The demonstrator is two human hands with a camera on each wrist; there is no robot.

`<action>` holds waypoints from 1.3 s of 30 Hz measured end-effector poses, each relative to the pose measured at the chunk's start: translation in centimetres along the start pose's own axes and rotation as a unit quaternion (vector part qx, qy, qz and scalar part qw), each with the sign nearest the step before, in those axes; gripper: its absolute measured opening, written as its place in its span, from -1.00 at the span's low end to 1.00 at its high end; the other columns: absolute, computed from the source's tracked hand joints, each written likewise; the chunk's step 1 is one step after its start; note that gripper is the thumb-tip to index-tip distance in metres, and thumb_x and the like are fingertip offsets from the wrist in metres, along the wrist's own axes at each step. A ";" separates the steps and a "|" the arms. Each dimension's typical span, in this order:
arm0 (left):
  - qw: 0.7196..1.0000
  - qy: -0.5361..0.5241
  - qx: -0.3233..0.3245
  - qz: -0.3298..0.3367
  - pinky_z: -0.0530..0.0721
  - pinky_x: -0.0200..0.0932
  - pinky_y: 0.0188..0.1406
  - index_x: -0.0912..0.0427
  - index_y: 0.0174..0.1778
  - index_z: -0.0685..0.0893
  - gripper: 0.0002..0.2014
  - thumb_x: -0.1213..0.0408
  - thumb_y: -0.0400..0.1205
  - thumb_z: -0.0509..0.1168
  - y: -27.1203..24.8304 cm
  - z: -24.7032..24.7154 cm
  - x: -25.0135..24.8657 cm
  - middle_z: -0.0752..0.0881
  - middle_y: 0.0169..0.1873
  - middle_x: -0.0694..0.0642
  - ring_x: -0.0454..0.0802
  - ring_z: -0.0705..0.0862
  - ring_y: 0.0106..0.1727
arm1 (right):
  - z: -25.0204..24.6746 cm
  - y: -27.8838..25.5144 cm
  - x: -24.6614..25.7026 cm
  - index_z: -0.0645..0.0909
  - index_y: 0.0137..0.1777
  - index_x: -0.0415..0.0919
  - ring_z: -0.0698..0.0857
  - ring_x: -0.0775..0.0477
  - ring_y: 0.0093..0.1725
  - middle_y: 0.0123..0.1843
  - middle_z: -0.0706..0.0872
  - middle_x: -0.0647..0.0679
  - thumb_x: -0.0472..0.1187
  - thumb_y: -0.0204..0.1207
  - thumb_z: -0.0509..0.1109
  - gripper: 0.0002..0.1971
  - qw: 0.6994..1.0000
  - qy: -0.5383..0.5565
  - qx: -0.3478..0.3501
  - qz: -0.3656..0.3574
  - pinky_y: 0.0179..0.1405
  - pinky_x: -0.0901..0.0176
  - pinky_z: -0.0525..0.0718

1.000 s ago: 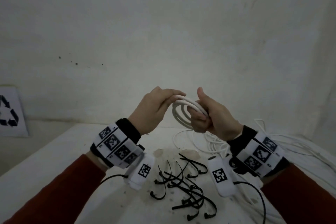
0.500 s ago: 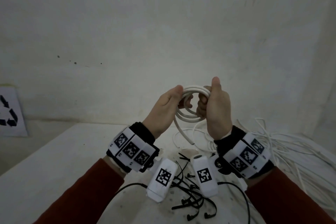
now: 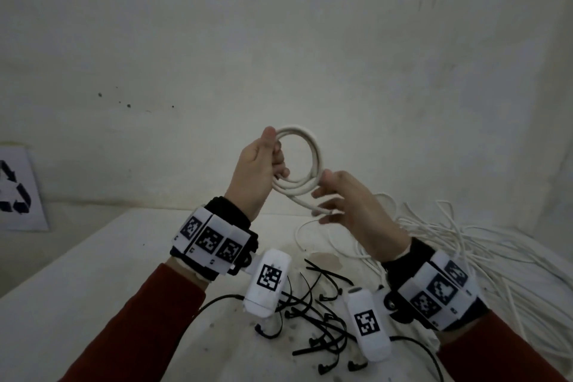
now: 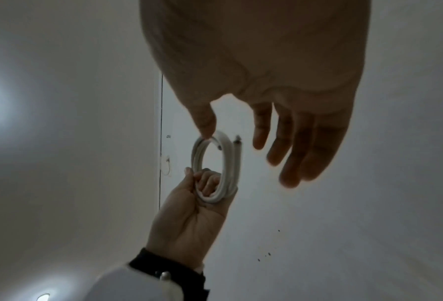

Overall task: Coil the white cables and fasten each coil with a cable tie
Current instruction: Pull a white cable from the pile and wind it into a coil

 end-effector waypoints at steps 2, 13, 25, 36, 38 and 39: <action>0.999 -0.024 -0.030 0.013 0.44 -0.17 -0.36 0.13 -0.35 0.36 -0.61 0.07 0.77 -0.03 0.3 -0.5 -0.3 0.29 -0.63 -0.17 -0.18 0.27 -0.58 | 0.7 -0.9 -0.7 0.54 0.18 -0.30 0.75 -0.24 -0.19 0.02 0.68 -0.23 -0.06 0.45 0.49 -0.58 0.998 0.036 0.046 0.005 -0.13 -0.01 0.72; 0.997 -0.067 0.008 -0.028 0.46 -0.12 -0.23 0.09 -0.42 0.27 -0.59 0.03 0.75 0.00 -0.8 0.9 0.9 0.24 -0.57 -0.06 -0.12 0.26 -0.52 | 1.2 0.0 -1.3 0.57 0.11 -0.42 0.78 -0.16 0.00 -0.06 0.78 -0.28 -0.32 0.65 0.26 -0.83 0.936 0.335 -0.092 -0.055 -0.01 0.17 0.76; 0.997 0.015 -0.070 -0.035 0.44 -0.11 -0.31 0.13 -0.36 0.37 -0.62 0.04 0.76 0.04 -1.2 0.1 1.6 0.33 -0.67 -0.18 -0.21 0.33 -0.62 | 1.4 0.3 0.1 0.67 -0.01 -0.44 0.75 -0.18 -0.12 -0.13 0.77 -0.29 -0.43 0.58 0.19 -0.79 0.955 0.295 -0.021 -0.039 -0.02 0.09 0.74; 0.994 0.052 -0.086 -0.032 0.46 -0.06 -0.32 0.12 -0.29 0.48 -0.65 0.03 0.75 0.05 -1.7 1.0 2.5 0.39 -0.63 -0.18 -0.23 0.39 -0.61 | 0.4 -0.2 -0.5 0.70 -0.05 -0.34 0.77 -0.12 -0.14 -0.17 0.80 -0.23 -0.34 0.26 0.58 -0.74 0.978 0.149 -0.081 -0.119 0.03 0.12 0.72; 0.995 0.042 -0.083 -0.036 0.46 -0.10 -0.35 0.12 -0.29 0.47 -0.65 0.04 0.75 0.05 -1.6 1.3 2.5 0.39 -0.66 -0.19 -0.23 0.38 -0.62 | 0.3 -0.2 -0.5 0.70 -0.03 -0.34 0.77 -0.10 -0.14 -0.18 0.81 -0.21 -0.32 0.35 0.53 -0.79 0.980 0.146 -0.069 -0.117 0.01 0.16 0.71; 0.995 0.035 -0.082 -0.040 0.46 -0.12 -0.36 0.12 -0.30 0.46 -0.65 0.04 0.75 0.05 -1.6 1.4 2.6 0.38 -0.67 -0.19 -0.23 0.37 -0.63 | 0.3 -0.2 -0.5 0.70 -0.04 -0.33 0.76 -0.08 -0.14 -0.19 0.81 -0.19 -0.29 0.38 0.50 -0.82 0.980 0.145 -0.062 -0.120 -0.01 0.20 0.71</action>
Point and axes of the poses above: each hand's wrist, its own y-axis towards the middle knuckle, its own z-axis out of the palm, x = y × z, the point moved 5 cm from there along y, towards the middle knuckle
